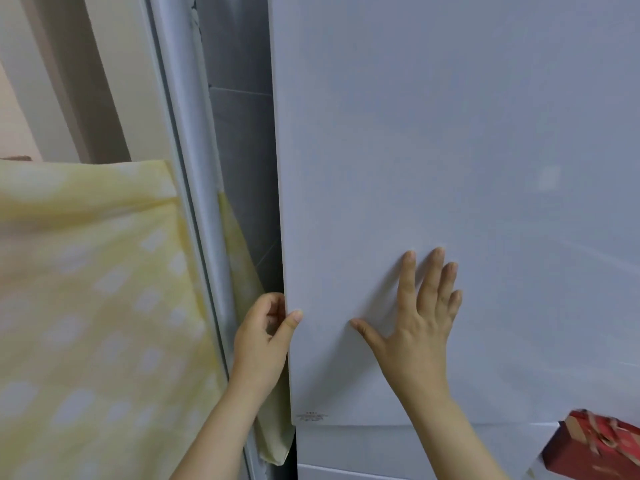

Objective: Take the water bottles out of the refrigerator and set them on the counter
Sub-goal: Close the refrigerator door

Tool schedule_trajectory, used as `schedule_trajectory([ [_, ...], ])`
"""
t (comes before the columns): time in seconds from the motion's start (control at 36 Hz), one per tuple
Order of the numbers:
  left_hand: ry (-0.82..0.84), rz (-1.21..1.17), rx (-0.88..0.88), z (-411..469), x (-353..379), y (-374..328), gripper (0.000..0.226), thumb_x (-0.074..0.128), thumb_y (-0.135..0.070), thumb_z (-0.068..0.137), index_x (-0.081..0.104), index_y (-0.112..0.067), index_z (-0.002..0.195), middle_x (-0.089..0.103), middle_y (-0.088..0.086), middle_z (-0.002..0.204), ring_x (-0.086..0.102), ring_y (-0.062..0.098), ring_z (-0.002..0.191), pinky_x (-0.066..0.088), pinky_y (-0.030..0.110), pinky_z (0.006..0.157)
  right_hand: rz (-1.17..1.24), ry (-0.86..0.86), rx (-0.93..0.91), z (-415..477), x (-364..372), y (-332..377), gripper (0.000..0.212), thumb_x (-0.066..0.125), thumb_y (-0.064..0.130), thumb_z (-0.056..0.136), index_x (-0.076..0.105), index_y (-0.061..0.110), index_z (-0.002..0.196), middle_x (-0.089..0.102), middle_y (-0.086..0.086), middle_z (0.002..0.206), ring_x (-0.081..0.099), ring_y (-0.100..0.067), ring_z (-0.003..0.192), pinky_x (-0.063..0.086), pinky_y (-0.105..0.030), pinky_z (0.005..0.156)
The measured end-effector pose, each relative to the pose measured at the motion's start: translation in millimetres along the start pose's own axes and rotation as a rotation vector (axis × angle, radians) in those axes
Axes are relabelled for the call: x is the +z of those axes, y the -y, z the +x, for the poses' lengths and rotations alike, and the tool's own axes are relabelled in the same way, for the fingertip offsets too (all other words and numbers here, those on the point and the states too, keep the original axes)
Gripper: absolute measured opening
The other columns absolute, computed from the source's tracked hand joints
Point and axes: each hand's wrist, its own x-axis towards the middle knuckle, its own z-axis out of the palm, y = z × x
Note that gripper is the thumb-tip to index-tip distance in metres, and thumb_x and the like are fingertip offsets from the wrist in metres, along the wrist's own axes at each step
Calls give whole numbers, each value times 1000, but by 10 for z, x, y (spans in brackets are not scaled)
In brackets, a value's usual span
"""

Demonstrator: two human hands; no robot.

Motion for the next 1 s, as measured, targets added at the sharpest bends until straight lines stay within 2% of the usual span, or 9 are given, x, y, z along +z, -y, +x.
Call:
schedule_trajectory([
  [0.17, 16, -14, -5, 183, 57, 51, 9, 63, -24, 90, 59, -30, 94, 71, -8, 91, 67, 2, 78, 52, 22, 68, -23, -24, -13, 84, 130, -37, 125, 79, 45, 72, -14, 29, 152, -29, -1, 158, -20, -30, 148, -5, -55, 118],
  [0.31, 18, -31, -3, 280, 94, 82, 12, 63, -22, 91, 57, -33, 92, 70, -9, 90, 66, 0, 78, 50, 15, 64, -45, -41, -15, 134, 209, -66, 127, 81, 42, 71, -16, 29, 152, -29, -1, 158, -19, -31, 148, -12, -48, 117],
  [0.53, 23, -16, -10, 411, 154, 126, 11, 61, -23, 92, 57, -33, 93, 70, -10, 92, 66, 1, 78, 52, 22, 69, -80, -69, -14, 207, 316, -95, 125, 82, 40, 71, -12, 26, 153, -29, -1, 158, -21, -30, 147, -13, -48, 117],
  [0.72, 28, -8, 6, 489, 179, 140, 17, 60, -19, 93, 56, -35, 91, 68, -12, 90, 64, -2, 78, 49, 9, 63, -104, -77, -5, 250, 373, -107, 125, 82, 39, 71, -11, 26, 153, -30, -1, 158, -24, -28, 147, -11, -49, 116],
  [1.0, 16, -6, -2, 549, 212, 171, 16, 61, -21, 92, 56, -36, 89, 68, -14, 91, 65, 3, 79, 50, 19, 67, -110, -83, -3, 264, 405, -119, 123, 82, 38, 71, -9, 25, 154, -28, -2, 159, -23, -28, 147, -11, -49, 116],
])
